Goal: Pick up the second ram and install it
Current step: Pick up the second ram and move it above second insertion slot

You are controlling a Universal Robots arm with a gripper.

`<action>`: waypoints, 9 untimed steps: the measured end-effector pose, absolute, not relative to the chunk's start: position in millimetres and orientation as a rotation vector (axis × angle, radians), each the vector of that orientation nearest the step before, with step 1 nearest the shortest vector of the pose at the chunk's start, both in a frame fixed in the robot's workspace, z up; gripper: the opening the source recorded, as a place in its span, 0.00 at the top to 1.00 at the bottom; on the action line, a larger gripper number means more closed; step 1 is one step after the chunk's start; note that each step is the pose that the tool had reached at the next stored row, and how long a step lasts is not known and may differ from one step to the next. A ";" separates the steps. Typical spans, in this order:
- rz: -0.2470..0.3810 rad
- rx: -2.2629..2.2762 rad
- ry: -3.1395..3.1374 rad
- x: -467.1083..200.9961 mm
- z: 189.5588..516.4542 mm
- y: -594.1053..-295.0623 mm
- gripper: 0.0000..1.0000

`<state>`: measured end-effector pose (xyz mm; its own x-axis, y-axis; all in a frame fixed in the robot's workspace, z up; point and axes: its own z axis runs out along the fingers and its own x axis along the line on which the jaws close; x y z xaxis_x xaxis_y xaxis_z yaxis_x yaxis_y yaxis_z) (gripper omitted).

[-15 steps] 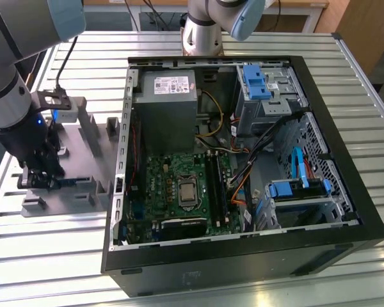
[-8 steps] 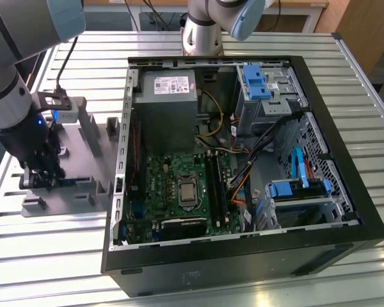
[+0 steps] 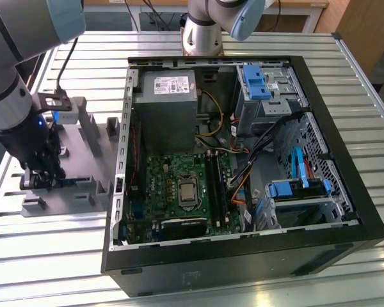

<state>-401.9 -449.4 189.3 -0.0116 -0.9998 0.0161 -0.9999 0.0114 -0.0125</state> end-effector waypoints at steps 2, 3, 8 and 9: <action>0.032 2.207 -2.232 -401.9 188.3 -449.3 0.73; 0.032 2.207 -2.232 -401.9 188.0 -449.4 0.73; 0.032 2.207 -2.232 -401.9 187.7 -449.4 0.73; 0.032 2.207 -2.232 -401.9 187.7 -449.4 0.73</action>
